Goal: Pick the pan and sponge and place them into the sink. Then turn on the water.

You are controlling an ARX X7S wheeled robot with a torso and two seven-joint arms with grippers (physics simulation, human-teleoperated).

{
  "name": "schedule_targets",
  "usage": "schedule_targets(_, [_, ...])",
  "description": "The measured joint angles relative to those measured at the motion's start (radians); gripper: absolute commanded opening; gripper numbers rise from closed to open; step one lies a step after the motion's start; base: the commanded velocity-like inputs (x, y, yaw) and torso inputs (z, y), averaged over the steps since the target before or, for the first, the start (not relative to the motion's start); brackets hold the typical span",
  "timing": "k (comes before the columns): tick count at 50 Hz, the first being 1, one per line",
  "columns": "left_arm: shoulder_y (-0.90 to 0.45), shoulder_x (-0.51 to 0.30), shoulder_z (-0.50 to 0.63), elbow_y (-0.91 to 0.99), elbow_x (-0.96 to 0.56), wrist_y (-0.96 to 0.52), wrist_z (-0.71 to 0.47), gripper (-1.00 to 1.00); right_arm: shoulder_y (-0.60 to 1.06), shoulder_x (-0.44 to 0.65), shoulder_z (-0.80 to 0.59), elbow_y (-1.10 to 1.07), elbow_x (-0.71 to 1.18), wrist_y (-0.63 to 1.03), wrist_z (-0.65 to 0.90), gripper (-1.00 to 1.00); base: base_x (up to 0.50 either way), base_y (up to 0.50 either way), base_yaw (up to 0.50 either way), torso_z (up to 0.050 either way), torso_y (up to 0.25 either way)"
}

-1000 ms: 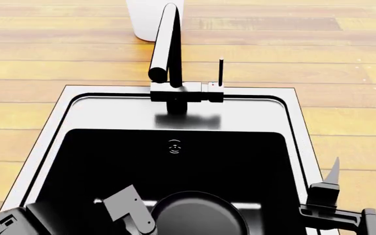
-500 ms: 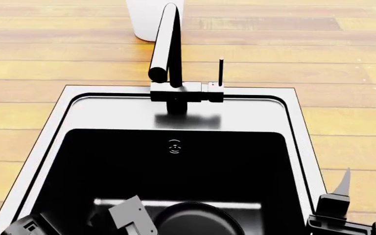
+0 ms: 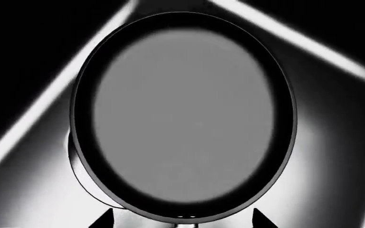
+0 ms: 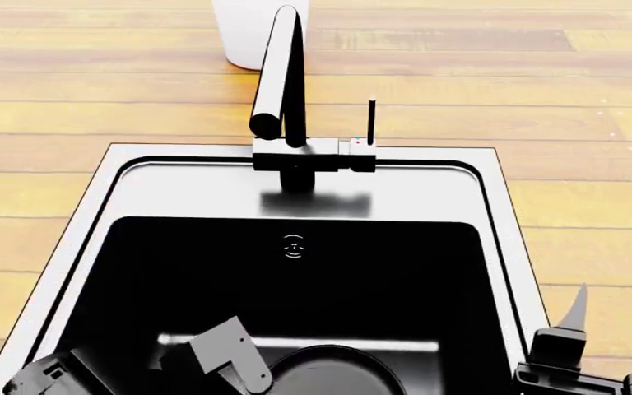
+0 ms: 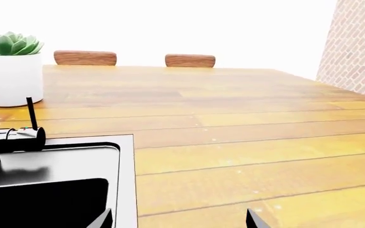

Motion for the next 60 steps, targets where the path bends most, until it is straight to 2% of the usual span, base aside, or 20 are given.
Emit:
schedule_targets(14, [-0.034,-0.18,-0.02,0.414,-0.088,-0.187,-0.191,1.0,0.015,0.001,-0.009,0.002,0.003,0.003,0.006,1.0,0.0,0.0,0.0,0.0,0.0])
schedule_targets(23, [-0.058,-0.308,-0.081,0.687,-0.162,-0.295,-0.368,1.0,0.038,-0.004,-0.031,0.015,-0.003,0.02,0.023,1.0,0.0,0.0,0.0,0.0,0.0])
schedule_targets(35, [-0.062,-0.434,-0.194,0.904,-0.256,-0.356,-0.572,1.0,0.076,-0.007,-0.063,0.018,-0.02,0.067,0.075,1.0,0.0,0.0,0.0,0.0,0.0])
schedule_targets(42, [-0.047,-0.511,-0.272,1.021,-0.324,-0.386,-0.722,1.0,0.089,-0.031,-0.06,-0.005,-0.036,0.134,0.163,1.0,0.0,0.0,0.0,0.0,0.0])
schedule_targets(48, [-0.018,-0.567,-0.329,1.097,-0.37,-0.389,-0.832,1.0,0.101,-0.07,-0.047,-0.065,-0.062,0.247,0.3,1.0,0.0,0.0,0.0,0.0,0.0])
schedule_targets(60, [0.031,-0.628,-0.395,1.173,-0.416,-0.373,-0.96,1.0,0.124,-0.186,0.032,-0.158,-0.11,0.495,0.549,1.0,0.0,0.0,0.0,0.0,0.0])
